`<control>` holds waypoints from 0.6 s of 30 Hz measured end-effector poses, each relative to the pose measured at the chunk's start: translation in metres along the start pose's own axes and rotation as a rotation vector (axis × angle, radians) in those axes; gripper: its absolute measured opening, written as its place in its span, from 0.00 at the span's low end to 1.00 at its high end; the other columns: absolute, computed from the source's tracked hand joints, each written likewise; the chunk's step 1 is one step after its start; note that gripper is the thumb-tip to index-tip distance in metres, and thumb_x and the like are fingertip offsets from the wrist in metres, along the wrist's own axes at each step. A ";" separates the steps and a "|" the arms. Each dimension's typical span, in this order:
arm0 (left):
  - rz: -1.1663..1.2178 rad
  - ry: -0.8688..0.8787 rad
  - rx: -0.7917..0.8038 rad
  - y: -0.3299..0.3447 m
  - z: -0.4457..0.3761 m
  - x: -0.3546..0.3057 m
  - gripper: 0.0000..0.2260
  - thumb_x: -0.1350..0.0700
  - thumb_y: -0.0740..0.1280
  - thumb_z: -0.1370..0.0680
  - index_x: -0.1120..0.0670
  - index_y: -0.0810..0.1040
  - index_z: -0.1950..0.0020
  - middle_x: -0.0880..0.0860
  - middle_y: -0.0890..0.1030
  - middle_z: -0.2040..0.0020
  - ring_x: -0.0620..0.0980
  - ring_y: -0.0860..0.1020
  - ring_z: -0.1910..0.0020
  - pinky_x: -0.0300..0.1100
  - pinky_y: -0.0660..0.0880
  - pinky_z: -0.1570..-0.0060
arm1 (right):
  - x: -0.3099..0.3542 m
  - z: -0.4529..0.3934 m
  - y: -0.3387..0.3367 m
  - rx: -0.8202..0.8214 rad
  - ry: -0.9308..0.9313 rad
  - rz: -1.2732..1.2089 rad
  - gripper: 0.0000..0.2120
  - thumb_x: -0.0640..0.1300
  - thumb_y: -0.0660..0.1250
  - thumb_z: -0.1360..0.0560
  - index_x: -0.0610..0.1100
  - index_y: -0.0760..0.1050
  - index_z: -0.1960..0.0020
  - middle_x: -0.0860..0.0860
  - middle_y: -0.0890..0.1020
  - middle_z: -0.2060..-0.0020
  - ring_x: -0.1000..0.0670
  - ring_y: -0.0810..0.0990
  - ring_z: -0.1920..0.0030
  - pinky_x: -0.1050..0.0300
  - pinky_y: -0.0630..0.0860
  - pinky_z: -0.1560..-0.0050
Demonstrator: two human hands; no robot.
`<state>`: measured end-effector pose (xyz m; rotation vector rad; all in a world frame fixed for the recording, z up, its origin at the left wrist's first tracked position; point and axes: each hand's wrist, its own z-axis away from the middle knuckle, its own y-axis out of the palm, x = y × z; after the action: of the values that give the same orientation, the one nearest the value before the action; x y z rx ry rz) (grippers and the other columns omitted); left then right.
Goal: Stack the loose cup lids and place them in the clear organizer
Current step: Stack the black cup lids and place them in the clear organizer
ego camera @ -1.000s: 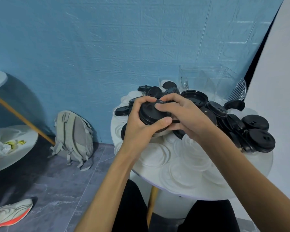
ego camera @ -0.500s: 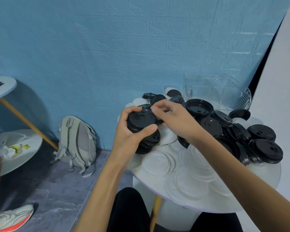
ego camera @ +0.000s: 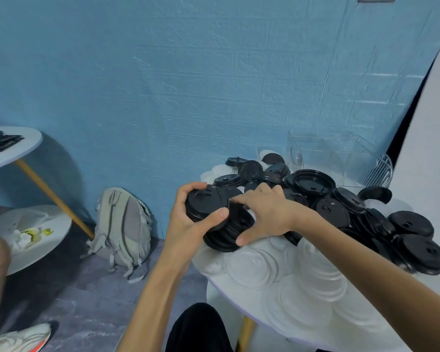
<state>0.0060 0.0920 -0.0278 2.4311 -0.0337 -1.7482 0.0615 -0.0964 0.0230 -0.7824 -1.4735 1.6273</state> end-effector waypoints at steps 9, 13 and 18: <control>0.031 -0.023 0.000 -0.001 0.000 0.001 0.29 0.57 0.80 0.35 0.52 0.76 0.36 0.48 0.85 0.46 0.44 0.83 0.46 0.39 0.79 0.45 | -0.005 0.013 -0.010 -0.061 0.078 -0.065 0.42 0.69 0.77 0.36 0.53 0.65 0.30 0.54 0.75 0.39 0.47 0.65 0.36 0.46 0.58 0.32; 0.046 -0.024 0.000 0.003 -0.001 0.002 0.28 0.57 0.80 0.35 0.50 0.77 0.37 0.48 0.85 0.45 0.45 0.83 0.45 0.36 0.78 0.46 | -0.016 0.026 -0.026 -0.118 0.103 -0.129 0.43 0.67 0.77 0.36 0.51 0.63 0.30 0.54 0.76 0.41 0.48 0.71 0.36 0.48 0.59 0.31; 0.010 0.001 0.025 0.014 -0.001 0.001 0.31 0.59 0.83 0.35 0.49 0.76 0.35 0.49 0.84 0.42 0.48 0.82 0.42 0.41 0.78 0.41 | -0.011 0.033 -0.044 -0.352 0.033 -0.652 0.38 0.60 0.81 0.36 0.57 0.66 0.33 0.64 0.76 0.42 0.61 0.79 0.42 0.60 0.72 0.39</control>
<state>0.0081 0.0777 -0.0267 2.4450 -0.0672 -1.7526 0.0453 -0.1218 0.0701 -0.4316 -1.7771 0.8781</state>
